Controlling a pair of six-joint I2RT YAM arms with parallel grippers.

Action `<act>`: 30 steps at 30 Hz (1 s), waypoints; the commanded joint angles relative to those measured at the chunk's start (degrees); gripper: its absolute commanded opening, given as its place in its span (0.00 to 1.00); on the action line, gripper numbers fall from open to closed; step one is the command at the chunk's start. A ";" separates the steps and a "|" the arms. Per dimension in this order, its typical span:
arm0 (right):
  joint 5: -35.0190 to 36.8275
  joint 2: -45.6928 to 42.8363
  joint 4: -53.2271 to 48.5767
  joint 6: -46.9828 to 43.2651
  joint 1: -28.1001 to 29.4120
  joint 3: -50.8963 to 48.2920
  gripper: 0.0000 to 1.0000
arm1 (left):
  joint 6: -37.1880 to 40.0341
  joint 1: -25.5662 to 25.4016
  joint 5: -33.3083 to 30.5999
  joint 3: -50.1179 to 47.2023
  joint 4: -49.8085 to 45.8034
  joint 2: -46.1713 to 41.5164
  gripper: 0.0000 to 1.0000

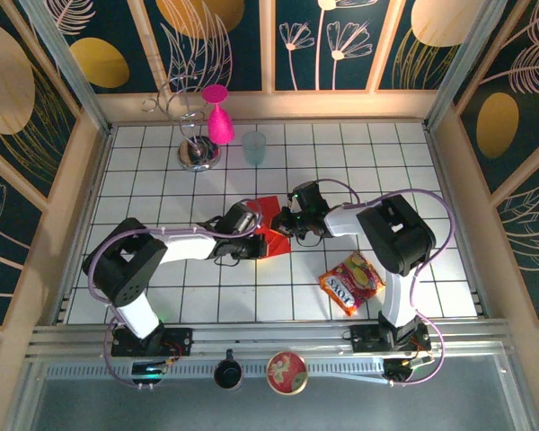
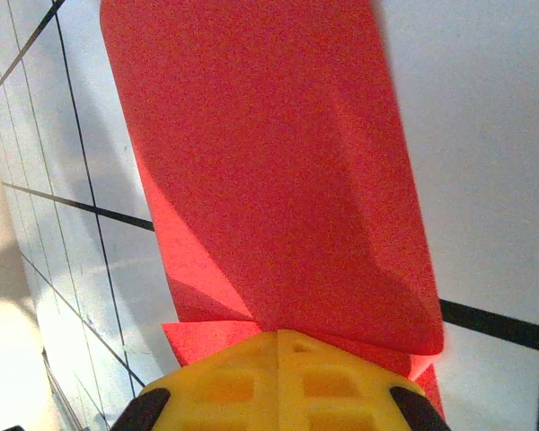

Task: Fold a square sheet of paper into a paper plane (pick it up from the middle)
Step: Fold the triangle a second time at the center of the table, then pick up the paper from the center of the table.

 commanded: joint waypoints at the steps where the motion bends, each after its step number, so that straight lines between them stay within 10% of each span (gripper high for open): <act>1: 7.84 6.03 -10.03 -1.09 -0.47 -2.99 0.00 | 5.68 -0.53 0.77 -2.74 -16.83 -3.15 0.00; 13: -0.11 -0.60 -2.81 0.21 -0.92 0.61 0.01 | -2.01 0.47 -6.53 3.94 -5.88 -7.86 0.00; 30: 0.92 -12.83 -0.18 7.61 -2.34 -6.38 0.39 | -11.00 5.46 -6.58 7.51 6.32 3.47 0.17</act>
